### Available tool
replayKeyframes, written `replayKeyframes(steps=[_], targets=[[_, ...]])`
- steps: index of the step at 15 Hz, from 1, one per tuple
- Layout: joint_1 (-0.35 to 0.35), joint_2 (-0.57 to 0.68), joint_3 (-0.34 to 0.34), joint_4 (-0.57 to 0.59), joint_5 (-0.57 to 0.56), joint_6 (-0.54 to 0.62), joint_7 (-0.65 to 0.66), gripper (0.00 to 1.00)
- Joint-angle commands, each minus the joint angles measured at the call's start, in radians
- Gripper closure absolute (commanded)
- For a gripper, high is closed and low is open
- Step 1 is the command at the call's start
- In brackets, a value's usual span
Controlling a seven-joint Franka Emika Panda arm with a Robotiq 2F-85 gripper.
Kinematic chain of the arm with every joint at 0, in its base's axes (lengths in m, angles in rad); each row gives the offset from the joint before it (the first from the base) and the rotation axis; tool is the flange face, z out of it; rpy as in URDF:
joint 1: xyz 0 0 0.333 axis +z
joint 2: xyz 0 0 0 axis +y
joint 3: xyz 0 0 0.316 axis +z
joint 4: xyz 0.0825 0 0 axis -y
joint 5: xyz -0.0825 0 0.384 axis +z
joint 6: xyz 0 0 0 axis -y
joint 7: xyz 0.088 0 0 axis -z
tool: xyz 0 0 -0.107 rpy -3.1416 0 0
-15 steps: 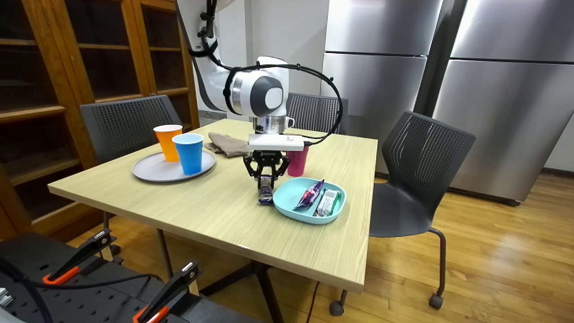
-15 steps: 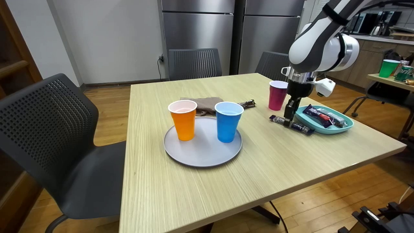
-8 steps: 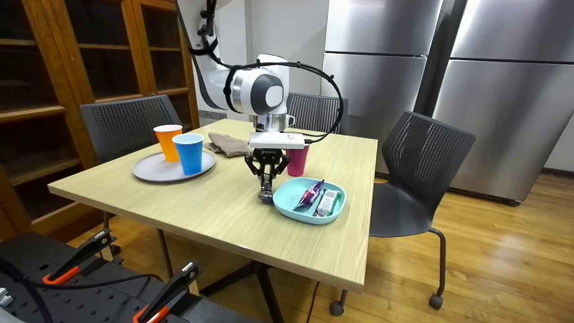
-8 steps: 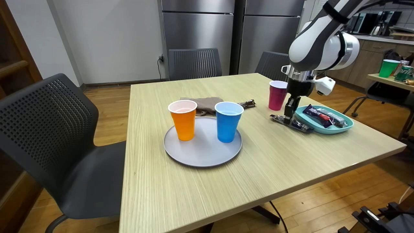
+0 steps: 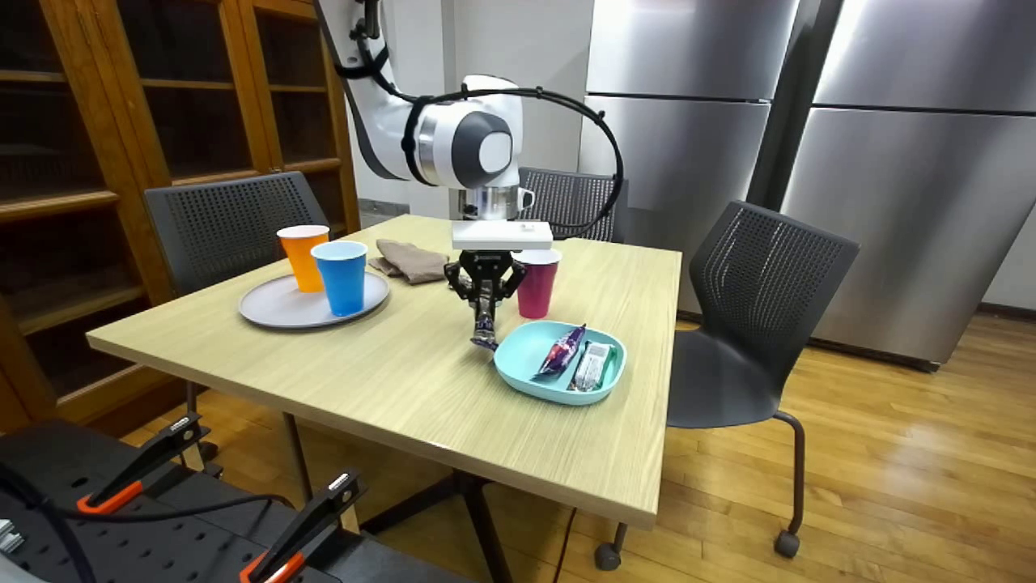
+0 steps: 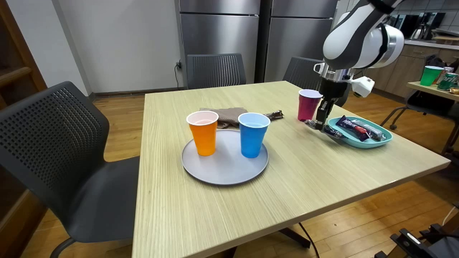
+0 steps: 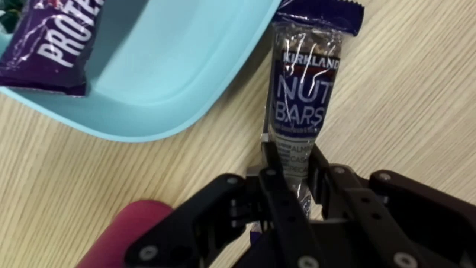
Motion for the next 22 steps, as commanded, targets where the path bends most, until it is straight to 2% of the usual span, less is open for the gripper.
replayKeyframes(steps=[1, 7, 16, 22], targets=[[-0.019, -0.07, 0.009, -0.06, 0.018, 0.009, -0.028, 0.95], [-0.051, -0.119, 0.008, -0.096, 0.065, 0.02, -0.041, 0.95], [-0.12, -0.126, -0.02, -0.086, 0.163, 0.031, -0.026, 0.95], [-0.098, -0.107, -0.081, -0.069, 0.145, 0.045, 0.051, 0.95]])
